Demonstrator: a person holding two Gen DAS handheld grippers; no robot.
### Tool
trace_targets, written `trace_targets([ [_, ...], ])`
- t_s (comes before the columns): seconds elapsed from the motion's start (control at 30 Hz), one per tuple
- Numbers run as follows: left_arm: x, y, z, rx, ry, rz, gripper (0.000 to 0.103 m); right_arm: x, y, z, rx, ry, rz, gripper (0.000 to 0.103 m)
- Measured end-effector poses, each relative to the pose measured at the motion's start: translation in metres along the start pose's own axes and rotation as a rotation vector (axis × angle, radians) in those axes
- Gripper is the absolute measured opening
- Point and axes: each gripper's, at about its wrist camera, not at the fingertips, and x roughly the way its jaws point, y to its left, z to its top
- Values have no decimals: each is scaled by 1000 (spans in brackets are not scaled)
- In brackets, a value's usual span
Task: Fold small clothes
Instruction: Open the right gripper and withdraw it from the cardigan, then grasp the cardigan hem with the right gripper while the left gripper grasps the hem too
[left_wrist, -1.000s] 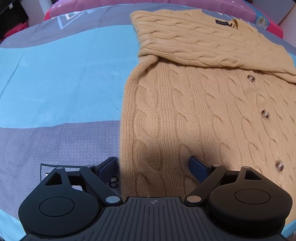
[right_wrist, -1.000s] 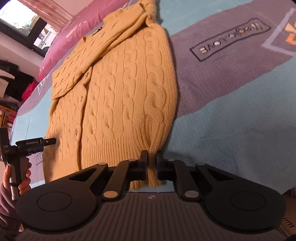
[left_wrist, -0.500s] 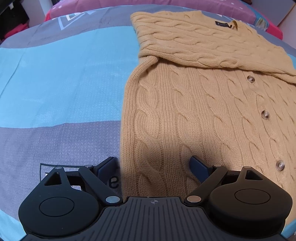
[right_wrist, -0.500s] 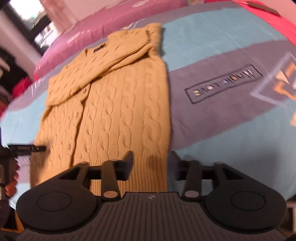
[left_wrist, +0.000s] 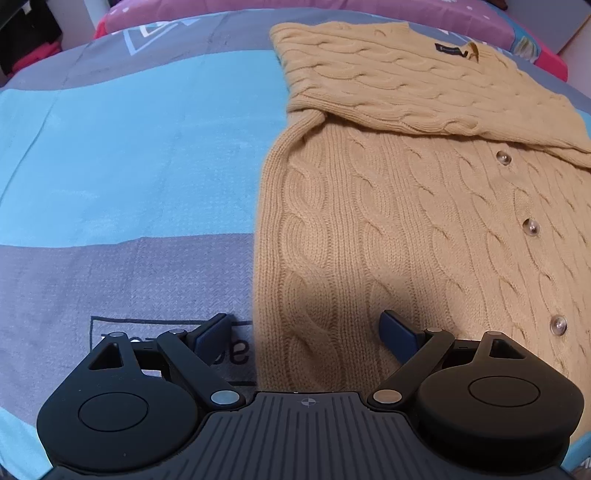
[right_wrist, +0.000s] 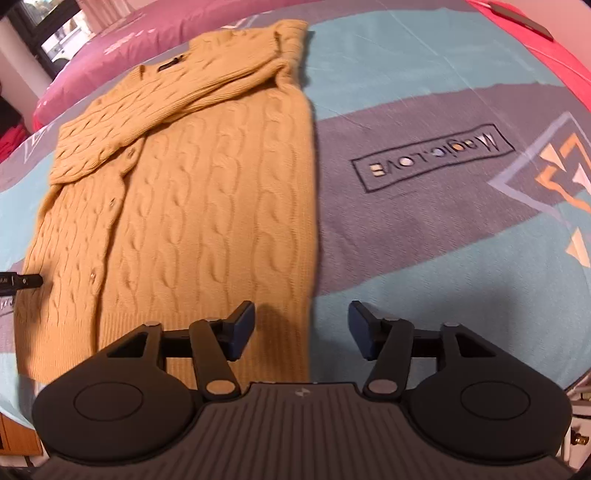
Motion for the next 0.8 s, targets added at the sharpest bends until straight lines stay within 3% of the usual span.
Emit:
trace_targets([
  [0.1,-1,2,-2,8,6,12,103,12,10,-8,-71,69,-34,73],
  [0.53,-16,23,-13,-29,55,91,103,7,1,14,-65,40,-39,77],
  [0.67,-24,50,-29,-109,87,1,103,2,-11,15,-49,42,17,77],
  [0.73,-31,67,-38,-163,103,-88,103,1,-19,13,-33,57,62,77],
  [0.8,-34,86,-49,-256,135,-247,103,0,-28,12,1,78,122,78],
])
